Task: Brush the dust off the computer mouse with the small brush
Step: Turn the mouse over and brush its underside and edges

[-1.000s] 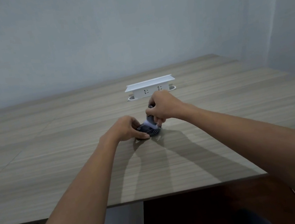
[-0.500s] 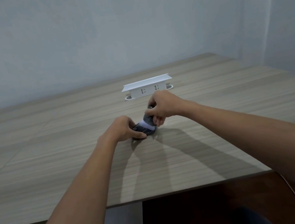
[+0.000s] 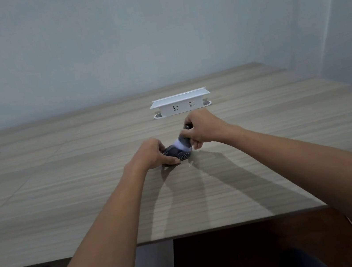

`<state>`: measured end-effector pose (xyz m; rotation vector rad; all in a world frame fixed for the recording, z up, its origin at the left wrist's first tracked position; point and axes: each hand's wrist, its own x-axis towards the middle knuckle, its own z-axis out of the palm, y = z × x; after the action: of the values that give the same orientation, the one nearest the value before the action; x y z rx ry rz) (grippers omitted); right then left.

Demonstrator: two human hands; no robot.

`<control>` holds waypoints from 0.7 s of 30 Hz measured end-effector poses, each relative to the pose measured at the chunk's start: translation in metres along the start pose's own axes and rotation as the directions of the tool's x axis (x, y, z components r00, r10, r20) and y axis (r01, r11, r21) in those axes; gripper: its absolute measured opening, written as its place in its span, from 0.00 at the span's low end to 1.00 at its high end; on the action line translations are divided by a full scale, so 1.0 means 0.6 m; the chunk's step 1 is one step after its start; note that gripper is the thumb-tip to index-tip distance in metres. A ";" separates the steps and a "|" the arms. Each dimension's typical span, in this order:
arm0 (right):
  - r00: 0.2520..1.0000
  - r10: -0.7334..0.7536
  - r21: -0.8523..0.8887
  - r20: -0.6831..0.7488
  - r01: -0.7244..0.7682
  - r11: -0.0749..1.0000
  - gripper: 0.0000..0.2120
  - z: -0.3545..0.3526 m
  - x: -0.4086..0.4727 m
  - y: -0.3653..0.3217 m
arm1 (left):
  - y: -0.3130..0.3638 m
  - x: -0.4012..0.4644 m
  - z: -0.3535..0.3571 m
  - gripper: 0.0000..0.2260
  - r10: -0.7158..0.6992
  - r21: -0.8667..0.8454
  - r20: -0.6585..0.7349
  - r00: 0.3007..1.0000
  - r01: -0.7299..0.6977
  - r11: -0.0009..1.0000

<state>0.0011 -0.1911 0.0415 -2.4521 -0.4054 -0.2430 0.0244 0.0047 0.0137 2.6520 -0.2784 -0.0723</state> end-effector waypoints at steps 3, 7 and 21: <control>1.000 0.020 -0.097 -0.016 -0.021 0.995 0.12 -0.007 0.004 0.012 | 0.000 0.002 0.001 0.23 -0.002 -0.026 0.002 1.000 0.002 1.000; 0.999 -0.045 0.009 -0.009 0.045 0.999 0.10 0.001 0.007 0.002 | -0.003 0.001 0.002 0.21 0.004 -0.061 -0.004 1.000 -0.004 0.998; 0.991 -0.077 -0.069 0.105 0.085 0.994 0.10 0.002 0.055 -0.034 | -0.013 -0.016 0.012 0.11 0.003 -0.243 -0.034 0.999 -0.011 0.970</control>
<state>0.0250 -0.1675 0.0606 -2.5300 -0.5502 -0.1690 0.0154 0.0101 0.0036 2.4060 -0.2508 -0.0556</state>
